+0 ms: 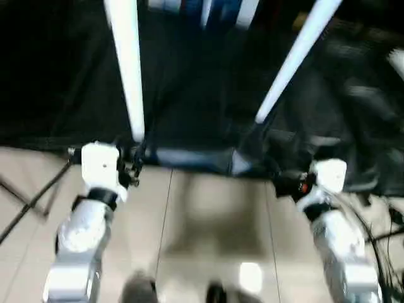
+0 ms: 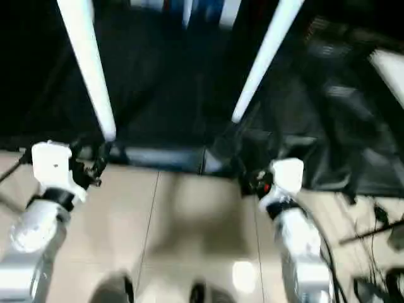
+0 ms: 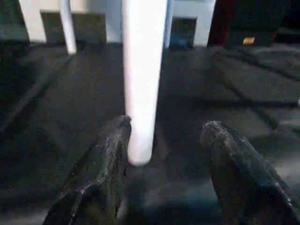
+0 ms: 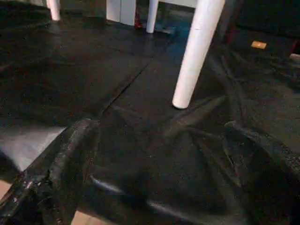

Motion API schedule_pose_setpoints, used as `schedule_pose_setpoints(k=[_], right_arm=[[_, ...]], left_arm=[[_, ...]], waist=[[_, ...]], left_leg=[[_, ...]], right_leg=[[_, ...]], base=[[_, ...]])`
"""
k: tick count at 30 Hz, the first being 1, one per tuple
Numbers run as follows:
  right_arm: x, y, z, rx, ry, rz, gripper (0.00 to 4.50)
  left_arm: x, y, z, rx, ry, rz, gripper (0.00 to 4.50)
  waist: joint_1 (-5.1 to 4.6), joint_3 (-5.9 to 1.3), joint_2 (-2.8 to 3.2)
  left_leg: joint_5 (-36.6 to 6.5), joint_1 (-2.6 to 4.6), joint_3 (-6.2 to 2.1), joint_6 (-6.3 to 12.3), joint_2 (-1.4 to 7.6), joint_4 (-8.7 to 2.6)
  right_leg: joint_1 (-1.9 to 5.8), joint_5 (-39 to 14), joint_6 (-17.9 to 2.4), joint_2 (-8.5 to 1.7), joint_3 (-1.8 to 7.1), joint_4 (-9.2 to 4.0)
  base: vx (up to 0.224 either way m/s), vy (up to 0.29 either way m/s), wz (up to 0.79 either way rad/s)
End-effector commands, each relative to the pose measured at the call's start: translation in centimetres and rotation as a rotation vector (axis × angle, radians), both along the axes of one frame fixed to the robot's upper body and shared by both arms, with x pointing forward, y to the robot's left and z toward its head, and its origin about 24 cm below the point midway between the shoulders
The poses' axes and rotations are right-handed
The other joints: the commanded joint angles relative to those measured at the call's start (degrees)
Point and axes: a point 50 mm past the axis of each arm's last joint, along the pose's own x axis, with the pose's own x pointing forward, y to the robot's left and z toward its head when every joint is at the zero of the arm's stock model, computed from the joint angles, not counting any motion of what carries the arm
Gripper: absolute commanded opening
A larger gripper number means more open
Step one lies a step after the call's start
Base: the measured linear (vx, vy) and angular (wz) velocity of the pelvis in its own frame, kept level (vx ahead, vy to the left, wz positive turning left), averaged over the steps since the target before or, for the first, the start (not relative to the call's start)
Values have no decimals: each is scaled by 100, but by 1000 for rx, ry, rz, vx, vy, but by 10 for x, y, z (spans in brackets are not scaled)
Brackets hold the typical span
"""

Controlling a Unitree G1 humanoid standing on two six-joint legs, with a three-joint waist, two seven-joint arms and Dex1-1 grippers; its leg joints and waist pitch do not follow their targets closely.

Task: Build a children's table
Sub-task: Flip table

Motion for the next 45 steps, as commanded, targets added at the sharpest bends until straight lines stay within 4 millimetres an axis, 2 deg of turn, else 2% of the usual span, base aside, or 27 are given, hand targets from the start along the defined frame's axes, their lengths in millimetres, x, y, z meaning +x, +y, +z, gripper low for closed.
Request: schedule_pose_setpoints(k=[1,3,4,5,6,7,8,9,10,11,12,13,14,15,16,17,18,20,21,24,30,35,39,40,42,43,45], right_arm=[[-2,2,5,-23,6,-21,450],[-3,2,7,-27,11,-34,450],[-3,1,10,-43,-1,-45,450],[-1,0,12,-36,-7,-58,450],[-1,-1,14,-34,-10,-55,450],[0,-1,15,-40,-16,-44,450],[-1,-1,16,-44,-19,-38,450],[-1,-1,17,-54,-26,-25,450],[-2,-1,16,-45,-24,-24,450],[-3,-1,16,-37,-21,-23,450],[-4,-1,15,-32,-18,-23,450],[-5,0,14,-37,-15,-18,450],[-6,0,14,-42,-14,-15,450],[-6,0,14,-45,-12,-15,450],[-6,0,14,-47,-10,-16,450],[-4,1,15,-61,-9,-23,450],[-4,1,15,-61,-9,-23,450],[-3,0,17,-52,-16,-35,450],[-1,-1,19,-43,-24,-47,450],[7,-14,21,-35,-27,-114,450],[17,-30,29,-19,-60,-192,450],[26,-57,33,-24,-66,-324,450],[41,-73,35,-29,-61,-345,450],[43,-73,35,-29,-58,-336,450],[63,-83,35,-37,-33,-242,450],[72,-88,37,-46,-29,-208,450],[77,-91,39,-48,-30,-204,450]], left_arm=[[3,-4,1,-6,-17,3,276],[4,-4,1,-9,-22,2,276],[6,-5,1,-7,-23,1,276],[6,-6,0,-6,-24,0,276],[6,-7,-1,-8,-25,1,276],[5,-7,-2,-14,-24,2,276],[4,-8,-2,-14,-22,2,276],[3,-8,-3,-15,-18,4,276],[1,-8,-6,-31,-15,10,276],[0,-8,-8,-37,-10,12,276],[-1,-8,-9,-41,-7,14,276],[-2,-8,-10,-38,-1,16,276],[-2,-8,-11,-33,3,17,276],[-2,-8,-11,-31,3,19,276],[-2,-7,-11,-28,4,20,276],[-2,-5,-14,-16,16,39,276],[-2,-5,-14,-16,16,39,276],[-3,-3,-16,-20,21,54,276],[-3,-1,-17,-17,24,67,276],[-4,1,-18,-1,40,77,276],[-6,5,-18,12,65,55,276],[-8,6,-13,3,66,-41,276],[-11,5,-10,11,74,-108,276],[-11,5,-10,12,74,-113,276],[-16,5,-7,9,82,-173,276],[-19,5,-6,7,93,-206,276],[-21,6,-6,9,98,-220,276]], waist=[[142,-530,119],[140,-578,132],[123,-627,157],[-15,-724,263],[-121,-707,260],[-191,-694,197],[-161,-713,131],[-184,-746,99],[-181,-706,78],[-164,-762,-127],[81,-708,-386],[208,-739,-403],[254,-922,-397],[345,-978,-373],[277,-1030,-384],[194,-1041,-234],[145,-1122,-119],[125,-1154,-147],[113,-1111,-186],[105,-967,-190],[34,-813,-141],[40,-785,-50],[23,-775,-64],[21,-751,5],[39,-712,78],[-6,-733,28],[33,-806,47]], left_leg=[[-1570,-391,-56,727,-66,-191],[-1275,-393,-97,881,-56,-159],[-1174,-312,-126,991,-71,-220],[-1608,459,-183,779,181,-397],[-2762,925,-610,580,571,-564],[-2958,984,-762,588,699,-630],[-2847,969,-831,1019,748,-605],[-2608,1002,-803,1334,751,-573],[-2478,779,-484,1524,564,-665],[-2022,561,-174,1421,188,-507],[-1761,174,79,1182,-286,-75],[-1441,208,61,1029,-445,303],[-399,-202,-341,687,-193,553],[270,-267,-406,501,-185,441],[1850,-305,-367,338,-141,189],[2891,-100,-232,400,-212,171],[3504,24,-268,342,-147,243],[3785,159,-304,139,-98,253],[3564,94,-281,62,-114,210],[430,-72,-279,-391,5,-107],[-1434,-88,-281,-202,67,-252],[-1466,-119,-265,-136,48,-253],[-1343,-158,-245,-62,30,-238],[-1249,-155,-228,-38,22,-226],[-1245,-184,-246,17,13,-232],[-1084,-248,-249,51,-2,-220],[-320,-256,-178,255,-11,-115]], right_leg=[[604,-4221,-154,-734,183,-750],[658,-3950,-338,-682,81,-764],[677,-3434,-485,-476,-49,-700],[219,-2705,-793,-102,22,-374],[-226,-1898,-916,127,104,339],[-422,-1409,-679,107,201,625],[-656,-977,-226,45,298,944],[-789,-739,-146,-13,365,1000],[-783,-301,-281,-50,404,923],[-637,277,-380,-216,654,423],[-283,-1422,-48,-484,1277,-126],[-205,-2304,-263,-767,1649,-336],[272,-1429,-1216,-1092,1879,-97],[294,215,-1457,-941,1783,159],[115,4188,-1514,-318,1442,697],[-209,5342,-1253,199,1135,840],[-346,4688,-1083,303,1010,876],[-452,3778,-766,268,996,775],[-420,3544,-680,232,1011,713],[-288,1414,-579,-46,1049,438],[-438,-1103,-633,-152,1098,223],[-516,-1274,-693,-126,1096,205],[-499,-1116,-807,-109,1089,220],[-532,-883,-870,-94,1091,232],[-517,-815,-960,-112,1076,251],[-454,-729,-1069,-101,1047,272],[-460,373,-1295,-81,1067,368]], base=[[84,48,41],[109,40,57],[135,44,69],[224,15,65],[224,15,65],[252,4,36],[193,1,14],[193,1,14],[177,-36,7],[177,-95,6],[177,-95,6],[189,-111,22],[210,-33,14],[210,-33,14],[142,-27,8],[65,-61,18],[65,-61,18],[36,-24,7],[0,0,0],[0,0,0],[-85,-19,0],[-40,-9,-1],[0,0,0],[0,0,0],[0,0,0],[0,0,0],[0,0,0]])
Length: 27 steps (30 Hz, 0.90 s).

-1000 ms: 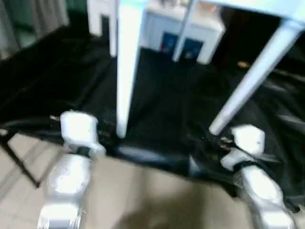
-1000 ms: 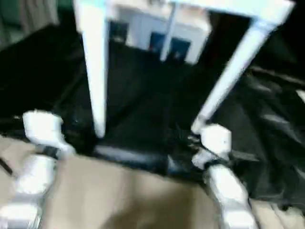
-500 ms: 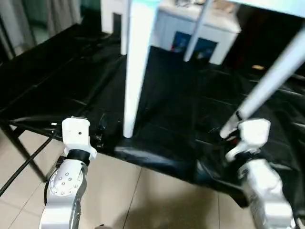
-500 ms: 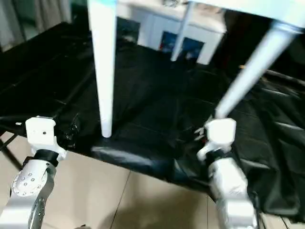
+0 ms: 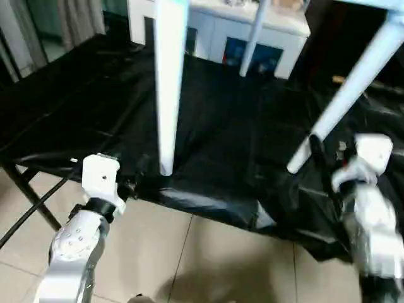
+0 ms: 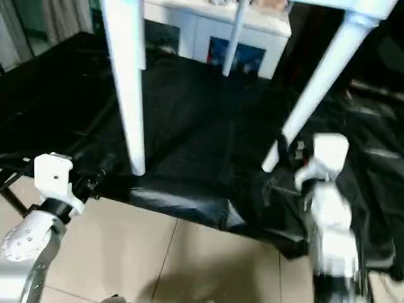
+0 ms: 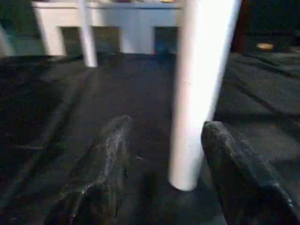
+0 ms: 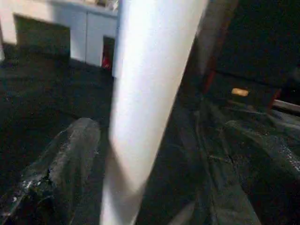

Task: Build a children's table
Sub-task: Flip table

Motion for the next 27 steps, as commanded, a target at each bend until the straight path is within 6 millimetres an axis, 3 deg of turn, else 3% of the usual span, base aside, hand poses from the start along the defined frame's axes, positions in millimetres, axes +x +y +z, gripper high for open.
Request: schedule_pose_setpoints(k=[1,3,4,5,6,8,9,10,11,12,13,15,16,17,18,21,23,26,27], right_arm=[[4,-6,-1,10,-4,7,450],[16,-16,8,4,-3,10,450],[22,-20,12,2,5,17,450],[25,-21,14,8,13,28,450],[31,-20,17,24,30,106,450],[34,-15,18,36,57,232,450],[34,-13,19,19,64,281,450],[34,-12,19,4,68,309,450],[34,-10,18,-15,81,358,450],[33,-9,18,-24,87,381,450],[29,-4,13,-55,141,513,450],[26,-1,9,-70,174,597,450],[26,-1,8,-71,178,610,450],[23,0,6,-79,191,652,450],[18,3,2,-91,210,726,450],[6,15,-12,-93,232,860,450],[1,23,-18,-75,220,896,450],[-9,39,-26,-41,186,936,450],[-10,41,-28,-34,180,939,450]], left_arm=[[-4,-3,2,-6,11,-44,276],[-11,-1,3,-3,21,-67,276],[-14,0,4,-2,25,-70,276],[-15,1,4,-2,26,-70,276],[-17,2,4,-3,30,-74,276],[-20,3,4,-4,35,-84,276],[-21,4,4,-5,39,-89,276],[-22,4,4,-7,41,-92,276],[-22,5,4,-4,41,-90,276],[-22,6,4,-3,40,-89,276],[-23,7,3,-3,41,-81,276],[-23,8,3,0,41,-78,276],[-23,8,3,0,41,-78,276],[-23,7,2,-2,39,-75,276],[-22,7,1,-6,38,-73,276],[-20,5,-2,-12,39,-78,276],[-18,3,-3,-13,38,-86,276],[-13,-1,-3,-21,28,-100,276],[-12,-1,-3,-23,26,-101,276]], waist=[[31,-286,63],[58,-324,29],[94,-312,45],[84,-289,59],[88,-282,26],[123,-245,44],[122,-248,-6],[166,-238,45],[177,-251,10],[182,-245,17],[187,-251,10],[192,-248,-55],[195,-257,-35],[182,-266,-78],[183,-278,-64],[187,-300,-54],[189,-319,-94],[212,-381,-53],[211,-378,-71]], left_leg=[[67,-44,21,459,172,-392],[390,-99,24,628,169,-366],[444,-82,43,675,176,-356],[384,-72,68,762,192,-355],[330,-74,76,795,195,-358],[21,-65,97,910,253,-363],[-12,-63,104,933,266,-371],[-7,-46,108,935,298,-376],[53,-31,138,947,317,-365],[32,-37,148,950,325,-366],[19,-35,170,943,339,-363],[-24,-38,184,924,355,-378],[-39,-27,189,921,363,-375],[-36,-15,207,894,381,-383],[-33,-19,203,863,393,-383],[10,1,212,851,410,-380],[120,4,213,863,407,-375],[161,18,201,845,422,-374],[187,13,199,835,418,-382]], right_leg=[[228,933,-1280,-429,190,-322],[297,1426,-1470,-427,161,-242],[272,1532,-1495,-415,161,-249],[232,1507,-1597,-403,145,-248],[238,1420,-1627,-402,139,-260],[214,914,-1737,-456,139,-295],[223,800,-1759,-465,133,-313],[198,666,-1796,-489,129,-318],[191,685,-1832,-484,120,-315],[189,649,-1849,-480,116,-310],[184,593,-1847,-479,108,-312],[199,386,-1807,-498,103,-330],[187,330,-1821,-510,100,-330],[179,245,-1810,-509,94,-346],[190,220,-1796,-521,88,-332],[178,383,-1762,-516,95,-330],[178,571,-1781,-519,93,-309],[193,666,-1754,-532,97,-288],[199,684,-1724,-524,93,-299]], base=[[0,0,0],[0,0,0],[0,0,0],[0,0,0],[0,0,0],[0,0,0],[0,0,0],[0,0,0],[0,0,0],[0,0,0],[0,0,0],[0,0,0],[0,0,0],[0,0,0],[0,0,0],[0,0,0],[0,0,0],[0,0,0],[0,0,0]])
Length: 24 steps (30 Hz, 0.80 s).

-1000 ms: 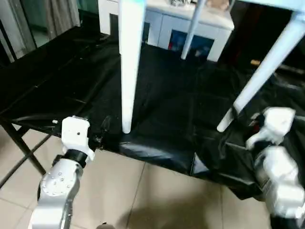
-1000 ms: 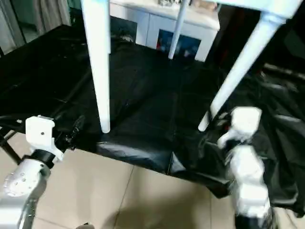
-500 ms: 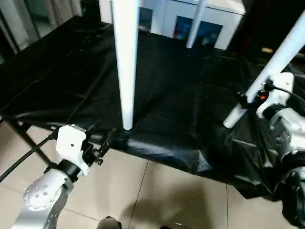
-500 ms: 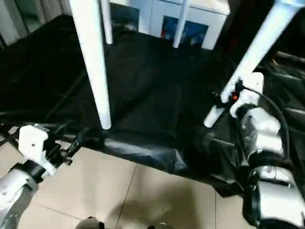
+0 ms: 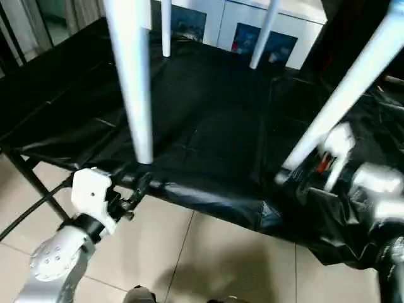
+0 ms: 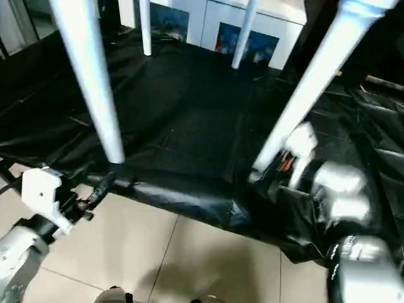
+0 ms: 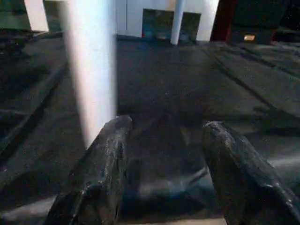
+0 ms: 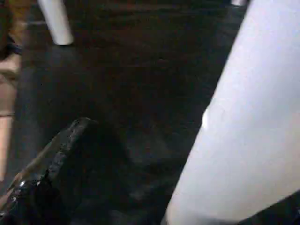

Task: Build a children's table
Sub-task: Flip table

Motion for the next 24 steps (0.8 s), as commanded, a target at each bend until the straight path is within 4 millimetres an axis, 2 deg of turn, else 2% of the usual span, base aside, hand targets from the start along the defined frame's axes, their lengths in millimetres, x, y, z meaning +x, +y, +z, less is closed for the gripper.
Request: schedule_pose_setpoints(k=[1,2,3,6,7,11,12,14,15,16,17,19,20,21,22,23,24], right_arm=[[-3,7,1,16,-35,6,450],[-4,10,0,20,-48,-9,450],[-5,12,-1,30,-54,-18,450],[-7,22,-2,75,-84,-71,450],[-7,28,-4,93,-87,-113,450],[-7,33,-5,128,-100,-208,450],[-7,32,-5,138,-110,-237,450],[-19,26,-5,161,-132,-284,450],[-22,25,-4,161,-136,-290,450],[-25,22,-4,162,-141,-296,450],[-36,15,-1,167,-164,-319,450],[-44,8,2,172,-183,-352,450],[-48,4,4,176,-193,-373,450],[-57,-6,8,184,-218,-445,450],[-61,-10,9,190,-228,-483,450],[-64,-14,10,194,-234,-520,450],[-68,-18,11,198,-242,-582,450]], left_arm=[[4,-7,-1,-1,-8,-25,276],[6,-8,-1,0,-11,-28,276],[7,-9,-1,1,-13,-29,276],[12,-12,-1,-8,-23,-41,276],[14,-14,0,-15,-29,-49,276],[19,-18,0,-22,-38,-64,276],[20,-20,1,-29,-42,-66,276],[24,-26,3,-57,-54,-71,276],[24,-26,3,-60,-54,-73,276],[24,-27,3,-63,-54,-75,276],[25,-30,2,-63,-51,-80,276],[25,-31,1,-44,-55,-67,276],[26,-32,0,-37,-57,-59,276],[28,-32,-3,-24,-45,-18,276],[29,-32,-5,-36,-32,0,276],[29,-33,-6,-48,-26,18,276],[31,-33,-6,-47,-29,43,276]], waist=[[36,-421,69],[45,-459,127],[40,-452,112],[41,-465,131],[30,-498,148],[26,-505,139],[26,-499,106],[68,-502,125],[62,-494,102],[99,-497,108],[115,-494,86],[142,-486,89],[138,-486,81],[137,-488,118],[134,-477,93],[120,-476,99],[121,-471,97]], left_leg=[[69,95,-38,765,212,-394],[41,118,-35,711,212,-388],[54,114,-35,687,213,-393],[-38,112,-39,555,206,-413],[-71,110,-48,505,205,-414],[-210,108,-35,365,190,-429],[-229,102,-30,352,187,-435],[-288,132,-27,295,200,-438],[-271,122,-29,283,200,-446],[-320,122,-29,259,199,-450],[-378,108,-32,242,191,-460],[-432,111,-38,223,188,-471],[-506,103,-42,214,190,-474],[-533,108,-47,194,200,-477],[-645,118,-47,167,200,-479],[-766,97,-57,120,186,-503],[-847,107,-51,88,189,-500]], right_leg=[[265,645,-1675,-524,203,-315],[262,640,-1679,-526,203,-310],[261,661,-1672,-526,203,-315],[267,621,-1596,-524,206,-315],[284,614,-1595,-530,202,-306],[282,485,-1503,-524,206,-331],[289,440,-1471,-524,212,-344],[268,391,-1359,-526,222,-349],[270,406,-1324,-515,221,-354],[275,393,-1260,-513,220,-360],[290,306,-1188,-511,223,-373],[282,245,-1089,-500,225,-393],[285,139,-1039,-509,229,-408],[277,86,-1007,-513,233,-411],[259,-55,-944,-506,229,-435],[275,-346,-892,-515,225,-465],[255,-499,-864,-517,231,-483]], base=[[0,0,0],[0,0,0],[0,0,0],[0,0,0],[0,0,0],[0,0,0],[0,0,0],[0,0,0],[0,0,0],[0,0,0],[0,0,0],[0,0,0],[0,0,0],[0,0,0],[0,0,0],[0,0,0],[0,0,0]])
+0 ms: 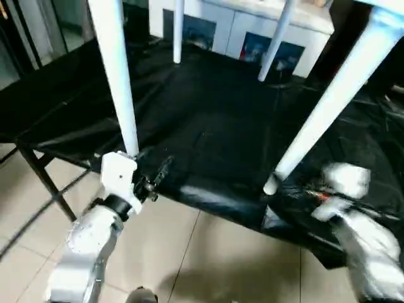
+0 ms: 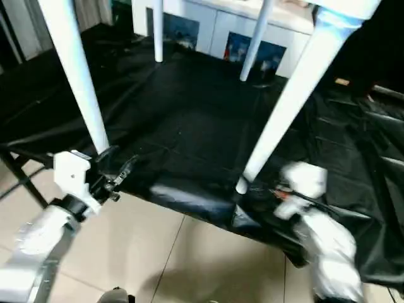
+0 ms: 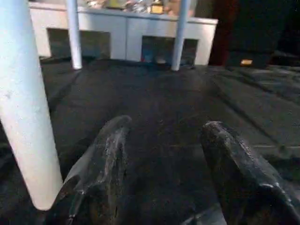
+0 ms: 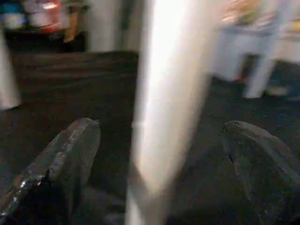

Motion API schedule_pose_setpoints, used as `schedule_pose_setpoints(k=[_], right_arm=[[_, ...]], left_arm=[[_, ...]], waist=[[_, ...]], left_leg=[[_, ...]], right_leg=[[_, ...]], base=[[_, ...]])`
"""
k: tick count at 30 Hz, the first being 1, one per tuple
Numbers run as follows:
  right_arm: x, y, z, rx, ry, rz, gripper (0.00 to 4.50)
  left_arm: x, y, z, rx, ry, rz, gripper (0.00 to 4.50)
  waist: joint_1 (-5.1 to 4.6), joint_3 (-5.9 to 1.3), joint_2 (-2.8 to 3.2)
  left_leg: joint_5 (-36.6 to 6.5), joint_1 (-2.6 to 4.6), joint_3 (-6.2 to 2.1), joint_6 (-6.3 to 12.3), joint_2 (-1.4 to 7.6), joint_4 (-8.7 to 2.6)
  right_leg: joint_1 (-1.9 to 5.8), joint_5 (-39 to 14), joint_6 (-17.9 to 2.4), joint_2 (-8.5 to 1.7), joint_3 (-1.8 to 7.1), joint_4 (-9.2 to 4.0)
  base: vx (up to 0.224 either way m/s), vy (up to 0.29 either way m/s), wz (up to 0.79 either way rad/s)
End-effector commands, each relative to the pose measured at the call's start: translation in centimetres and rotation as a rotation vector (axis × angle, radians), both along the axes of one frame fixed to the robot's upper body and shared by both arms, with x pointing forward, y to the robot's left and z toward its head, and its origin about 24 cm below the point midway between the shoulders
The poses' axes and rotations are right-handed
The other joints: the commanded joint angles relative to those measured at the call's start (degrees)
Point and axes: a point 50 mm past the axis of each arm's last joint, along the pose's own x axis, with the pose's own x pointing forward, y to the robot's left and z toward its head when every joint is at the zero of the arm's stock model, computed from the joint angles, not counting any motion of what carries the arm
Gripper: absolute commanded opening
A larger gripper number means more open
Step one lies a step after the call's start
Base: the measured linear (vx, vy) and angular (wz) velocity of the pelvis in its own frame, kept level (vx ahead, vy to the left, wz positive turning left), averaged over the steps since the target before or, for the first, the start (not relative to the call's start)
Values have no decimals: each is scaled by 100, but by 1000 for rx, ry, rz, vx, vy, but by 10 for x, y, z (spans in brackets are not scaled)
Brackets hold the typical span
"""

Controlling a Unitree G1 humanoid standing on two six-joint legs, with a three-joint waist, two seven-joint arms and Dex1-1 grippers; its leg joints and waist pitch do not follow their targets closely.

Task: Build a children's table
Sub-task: Flip table

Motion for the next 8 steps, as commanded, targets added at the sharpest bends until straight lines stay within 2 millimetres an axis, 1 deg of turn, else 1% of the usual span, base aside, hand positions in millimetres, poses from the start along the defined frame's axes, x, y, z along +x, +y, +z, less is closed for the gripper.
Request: schedule_pose_setpoints(k=[1,2,3,4,5,6,7,8], right_arm=[[-7,-14,8,35,-15,-150,450],[-9,-15,7,51,-5,-186,450],[-10,-16,7,54,-3,-212,450],[-14,-17,5,62,4,-296,450],[-19,-16,4,70,11,-364,450],[-20,-15,3,72,12,-382,450],[-25,-12,2,68,23,-418,450],[-29,-5,-2,61,45,-441,450]], left_arm=[[4,-3,-2,24,0,47,276],[4,-4,-2,41,-8,60,276],[5,-3,-2,55,-13,76,276],[7,-2,-4,94,-27,118,276],[8,-2,-5,120,-34,143,276],[8,-2,-6,126,-36,149,276],[8,-2,-6,126,-45,160,276],[8,-2,-6,125,-45,174,276]], waist=[[-24,-359,60],[-41,-359,51],[-59,-348,40],[-60,-350,29],[-84,-351,8],[-86,-350,11],[-116,-354,-17],[-131,-353,-36]], left_leg=[[-948,80,-63,111,178,-504],[-1049,81,-72,91,169,-508],[-1080,65,-79,84,156,-522],[-1138,74,-80,64,161,-524],[-1157,67,-83,45,159,-528],[-1168,65,-83,26,152,-529],[-1278,74,-94,13,155,-542],[-1290,64,-98,-11,155,-546]], right_leg=[[228,-739,-797,-512,241,-498],[216,-937,-715,-504,235,-511],[223,-1078,-652,-498,235,-531],[193,-1293,-532,-503,243,-558],[182,-1418,-449,-511,248,-571],[172,-1497,-393,-508,252,-585],[166,-1693,-351,-516,246,-594],[163,-1761,-310,-510,246,-598]], base=[[0,0,0],[0,0,0],[0,0,0],[0,0,0],[0,0,0],[0,0,0],[0,0,0],[0,0,0]])
